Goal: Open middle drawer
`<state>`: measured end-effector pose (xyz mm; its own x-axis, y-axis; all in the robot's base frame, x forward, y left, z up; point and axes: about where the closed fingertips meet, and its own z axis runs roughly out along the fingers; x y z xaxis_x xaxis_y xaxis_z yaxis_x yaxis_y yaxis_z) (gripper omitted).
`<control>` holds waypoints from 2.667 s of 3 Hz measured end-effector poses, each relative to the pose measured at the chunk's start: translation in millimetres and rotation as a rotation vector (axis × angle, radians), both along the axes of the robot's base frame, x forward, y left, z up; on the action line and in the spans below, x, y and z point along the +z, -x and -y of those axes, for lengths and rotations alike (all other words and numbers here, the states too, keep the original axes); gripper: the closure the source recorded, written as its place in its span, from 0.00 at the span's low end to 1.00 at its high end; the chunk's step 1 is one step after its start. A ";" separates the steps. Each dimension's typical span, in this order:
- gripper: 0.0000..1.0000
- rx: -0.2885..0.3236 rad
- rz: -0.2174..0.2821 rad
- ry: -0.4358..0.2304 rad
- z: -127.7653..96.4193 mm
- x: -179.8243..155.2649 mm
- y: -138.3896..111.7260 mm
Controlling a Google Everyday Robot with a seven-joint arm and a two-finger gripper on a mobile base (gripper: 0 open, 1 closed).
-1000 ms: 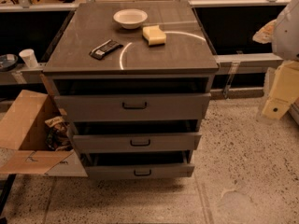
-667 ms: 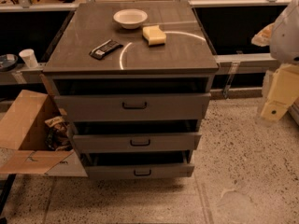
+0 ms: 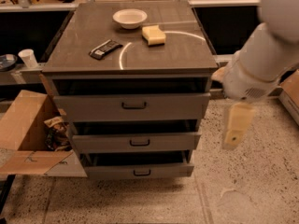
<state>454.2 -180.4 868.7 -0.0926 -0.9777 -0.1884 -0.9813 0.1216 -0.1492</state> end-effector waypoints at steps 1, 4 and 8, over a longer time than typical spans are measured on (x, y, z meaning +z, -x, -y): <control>0.00 0.065 -0.067 -0.041 -27.4 -72.3 2.3; 0.00 0.115 -0.156 -0.086 -56.5 -173.6 -7.1; 0.00 0.220 -0.157 -0.186 -73.2 -367.5 -58.7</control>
Offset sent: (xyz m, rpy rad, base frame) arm -0.0081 0.0799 -0.2116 0.1741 0.2247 0.1183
